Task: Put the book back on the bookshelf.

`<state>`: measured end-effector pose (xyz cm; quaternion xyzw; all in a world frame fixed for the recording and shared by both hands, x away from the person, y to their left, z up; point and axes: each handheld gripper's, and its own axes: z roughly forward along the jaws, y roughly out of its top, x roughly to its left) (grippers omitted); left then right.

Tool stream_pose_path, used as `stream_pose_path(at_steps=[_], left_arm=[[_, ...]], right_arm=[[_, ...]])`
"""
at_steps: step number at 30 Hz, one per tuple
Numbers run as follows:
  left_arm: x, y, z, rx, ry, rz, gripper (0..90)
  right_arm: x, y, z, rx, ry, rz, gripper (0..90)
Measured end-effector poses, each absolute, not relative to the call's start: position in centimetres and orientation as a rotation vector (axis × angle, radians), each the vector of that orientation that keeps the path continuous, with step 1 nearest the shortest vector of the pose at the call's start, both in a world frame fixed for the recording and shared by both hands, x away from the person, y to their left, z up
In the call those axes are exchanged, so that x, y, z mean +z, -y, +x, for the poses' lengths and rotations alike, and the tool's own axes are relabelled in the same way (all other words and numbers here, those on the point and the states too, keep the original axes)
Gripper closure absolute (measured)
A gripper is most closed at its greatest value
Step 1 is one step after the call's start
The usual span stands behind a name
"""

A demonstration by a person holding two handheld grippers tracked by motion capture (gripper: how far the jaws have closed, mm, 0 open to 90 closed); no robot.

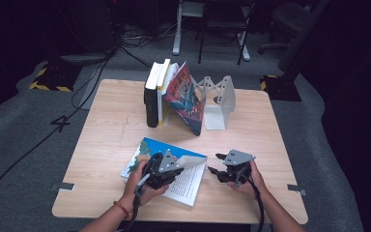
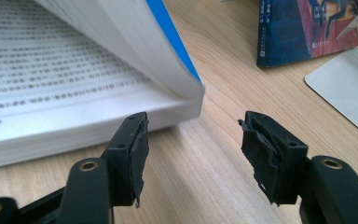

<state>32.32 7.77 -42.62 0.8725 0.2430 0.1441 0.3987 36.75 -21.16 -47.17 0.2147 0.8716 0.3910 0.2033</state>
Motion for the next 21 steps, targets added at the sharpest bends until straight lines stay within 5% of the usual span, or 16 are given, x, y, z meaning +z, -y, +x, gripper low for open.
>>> stream_pose_path(at_steps=[21], left_arm=[[-41.3, -9.1, 32.4, 0.363, -0.580, 2.173, 79.0]], right_arm=[[-49.7, 19.1, 37.9, 1.129, -2.503, 0.609, 39.5]])
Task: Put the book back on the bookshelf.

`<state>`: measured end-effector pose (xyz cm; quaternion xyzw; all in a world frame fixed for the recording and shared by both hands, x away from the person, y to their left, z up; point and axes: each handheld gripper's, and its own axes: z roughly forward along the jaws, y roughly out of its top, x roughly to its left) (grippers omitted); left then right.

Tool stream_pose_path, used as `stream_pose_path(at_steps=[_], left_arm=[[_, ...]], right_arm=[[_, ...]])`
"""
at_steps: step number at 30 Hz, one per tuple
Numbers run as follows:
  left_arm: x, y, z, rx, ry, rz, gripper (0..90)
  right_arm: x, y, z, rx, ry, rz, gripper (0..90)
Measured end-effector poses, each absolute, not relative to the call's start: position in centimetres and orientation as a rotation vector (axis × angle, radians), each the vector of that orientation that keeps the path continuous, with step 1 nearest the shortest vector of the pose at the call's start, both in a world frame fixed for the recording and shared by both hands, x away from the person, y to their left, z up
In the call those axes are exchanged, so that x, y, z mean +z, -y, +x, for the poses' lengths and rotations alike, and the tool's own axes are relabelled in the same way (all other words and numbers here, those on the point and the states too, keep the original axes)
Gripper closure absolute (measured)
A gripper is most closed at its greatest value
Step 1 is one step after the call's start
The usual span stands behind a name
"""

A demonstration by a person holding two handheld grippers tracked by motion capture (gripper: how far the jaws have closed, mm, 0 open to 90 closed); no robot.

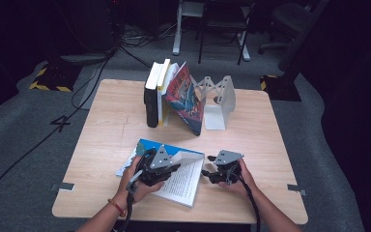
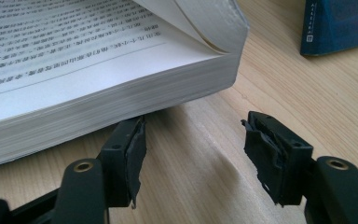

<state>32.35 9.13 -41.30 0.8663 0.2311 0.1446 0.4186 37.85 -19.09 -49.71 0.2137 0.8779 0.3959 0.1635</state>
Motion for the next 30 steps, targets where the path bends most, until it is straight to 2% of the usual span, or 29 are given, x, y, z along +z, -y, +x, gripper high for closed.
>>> stream_pose_path(at_steps=[5, 11, 20, 30], left_arm=[[-40.5, -9.4, 32.5, 0.338, -0.574, 2.163, 79.0], [-39.6, -9.2, 31.9, 0.345, -0.524, 2.167, 79.0], [-39.2, -10.6, 31.3, 0.333, -0.482, 2.170, 78.6], [-38.8, -12.1, 30.8, 0.360, -0.452, 2.131, 77.1]], right_arm=[[-48.9, 19.8, 37.2, 1.294, -2.433, 0.633, 45.9], [-47.0, 20.6, 36.7, 1.386, -2.342, 0.651, 47.3], [-44.8, 19.7, 36.0, 1.413, -2.305, 0.580, 48.6], [-42.7, 18.2, 36.0, 1.527, -2.289, 0.523, 54.6]])
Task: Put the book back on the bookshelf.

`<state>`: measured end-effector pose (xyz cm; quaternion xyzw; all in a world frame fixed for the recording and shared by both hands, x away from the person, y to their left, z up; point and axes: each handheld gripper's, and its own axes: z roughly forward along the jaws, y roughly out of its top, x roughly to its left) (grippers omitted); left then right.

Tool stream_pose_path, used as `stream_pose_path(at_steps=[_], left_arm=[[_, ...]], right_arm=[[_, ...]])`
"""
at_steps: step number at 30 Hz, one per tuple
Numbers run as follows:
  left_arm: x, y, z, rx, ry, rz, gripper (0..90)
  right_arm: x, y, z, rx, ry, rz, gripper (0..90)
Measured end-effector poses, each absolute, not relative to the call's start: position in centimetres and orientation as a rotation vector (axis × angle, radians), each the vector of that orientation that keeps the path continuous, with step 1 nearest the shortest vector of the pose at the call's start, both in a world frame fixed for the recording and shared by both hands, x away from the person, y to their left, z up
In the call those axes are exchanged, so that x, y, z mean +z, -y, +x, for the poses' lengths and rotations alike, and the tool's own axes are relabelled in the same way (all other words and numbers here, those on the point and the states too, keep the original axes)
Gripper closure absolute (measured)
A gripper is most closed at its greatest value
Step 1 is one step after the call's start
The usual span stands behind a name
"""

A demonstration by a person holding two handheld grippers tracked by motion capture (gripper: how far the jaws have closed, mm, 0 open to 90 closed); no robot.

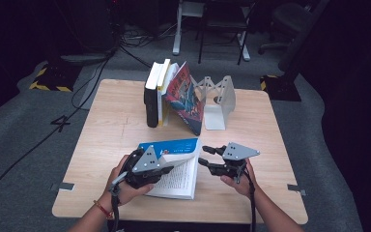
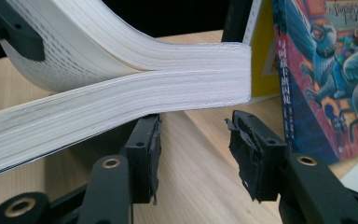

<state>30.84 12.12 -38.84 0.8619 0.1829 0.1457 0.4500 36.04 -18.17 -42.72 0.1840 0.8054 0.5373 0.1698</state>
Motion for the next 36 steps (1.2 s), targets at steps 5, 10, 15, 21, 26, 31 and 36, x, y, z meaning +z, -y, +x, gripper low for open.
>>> stream_pose_path(at_steps=[5, 10, 15, 21, 26, 31, 36], left_arm=[[-38.7, -11.6, 31.6, 0.323, -0.429, 2.134, 78.0], [-37.9, -10.1, 32.3, 0.289, -0.386, 2.113, 78.5], [-37.3, -8.3, 32.8, 0.271, -0.334, 2.048, 78.3], [-36.9, -6.9, 32.9, 0.266, -0.300, 1.972, 78.1], [-37.4, -7.2, 32.4, 0.293, -0.314, 1.883, 77.7], [-37.8, -9.1, 31.2, 0.361, -0.321, 1.849, 77.4], [-38.1, -11.4, 30.4, 0.418, -0.383, 1.824, 77.8]], right_arm=[[-42.7, 18.2, 35.8, 1.520, -2.284, 0.535, 55.5], [-42.2, 19.7, 35.8, 1.563, -2.236, 0.568, 56.6], [-40.4, 21.7, 35.8, 1.582, -2.158, 0.571, 56.7], [-38.6, 23.2, 35.6, 1.588, -2.091, 0.574, 56.7], [-37.1, 23.1, 35.6, 1.569, -2.056, 0.531, 56.7], [-36.4, 21.7, 35.2, 1.570, -2.073, 0.493, 57.1], [-36.0, 19.8, 34.6, 1.586, -2.097, 0.458, 53.9]])
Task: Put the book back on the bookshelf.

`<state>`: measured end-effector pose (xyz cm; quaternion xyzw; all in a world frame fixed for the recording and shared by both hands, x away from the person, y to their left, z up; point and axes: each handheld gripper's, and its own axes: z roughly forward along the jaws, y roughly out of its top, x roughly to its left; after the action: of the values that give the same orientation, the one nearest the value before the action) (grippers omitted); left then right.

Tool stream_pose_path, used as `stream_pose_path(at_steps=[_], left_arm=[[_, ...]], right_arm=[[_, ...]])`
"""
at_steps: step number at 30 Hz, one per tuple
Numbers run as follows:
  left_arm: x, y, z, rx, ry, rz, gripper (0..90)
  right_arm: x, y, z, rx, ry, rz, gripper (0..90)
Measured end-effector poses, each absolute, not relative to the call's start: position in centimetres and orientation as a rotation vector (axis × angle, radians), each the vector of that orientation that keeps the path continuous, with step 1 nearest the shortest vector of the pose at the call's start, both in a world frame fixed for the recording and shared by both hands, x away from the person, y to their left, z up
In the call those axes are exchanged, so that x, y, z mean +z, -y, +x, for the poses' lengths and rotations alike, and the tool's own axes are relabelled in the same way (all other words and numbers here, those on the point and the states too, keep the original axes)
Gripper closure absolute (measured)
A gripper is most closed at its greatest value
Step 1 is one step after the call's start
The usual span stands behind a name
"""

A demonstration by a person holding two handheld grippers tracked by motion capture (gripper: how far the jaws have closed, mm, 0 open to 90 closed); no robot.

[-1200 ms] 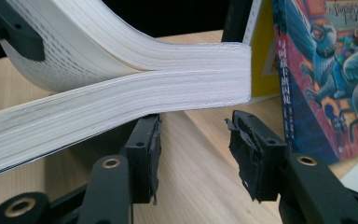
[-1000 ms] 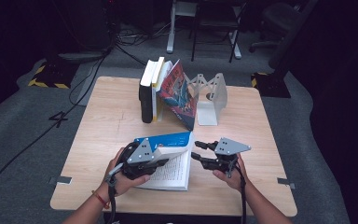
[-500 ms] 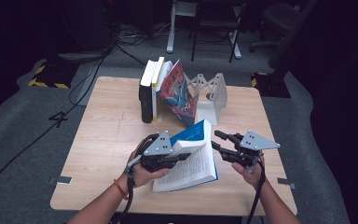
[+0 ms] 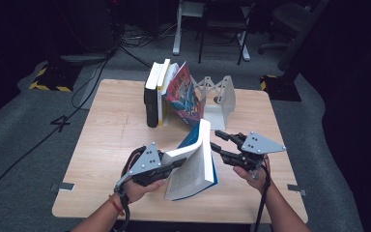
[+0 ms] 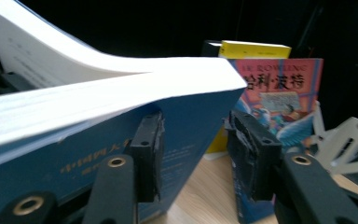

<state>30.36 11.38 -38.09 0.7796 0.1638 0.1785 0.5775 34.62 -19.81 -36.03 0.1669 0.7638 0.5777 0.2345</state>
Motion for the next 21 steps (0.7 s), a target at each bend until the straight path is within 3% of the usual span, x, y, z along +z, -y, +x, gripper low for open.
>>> stream_pose_path(at_steps=[8, 13, 21], left_arm=[[-39.1, -13.8, 29.8, 0.481, -0.453, 1.799, 73.8], [-41.5, -14.1, 28.7, 0.586, -0.461, 1.828, 66.6], [-45.1, -13.6, 28.9, 0.509, -0.500, 1.895, 58.5]], right_arm=[[-38.1, 16.4, 33.7, 1.568, -2.205, 0.386, 44.6], [-39.8, 15.4, 33.6, 1.512, -2.257, 0.362, 46.5], [-41.7, 14.8, 33.5, 1.495, -2.302, 0.361, 46.0]])
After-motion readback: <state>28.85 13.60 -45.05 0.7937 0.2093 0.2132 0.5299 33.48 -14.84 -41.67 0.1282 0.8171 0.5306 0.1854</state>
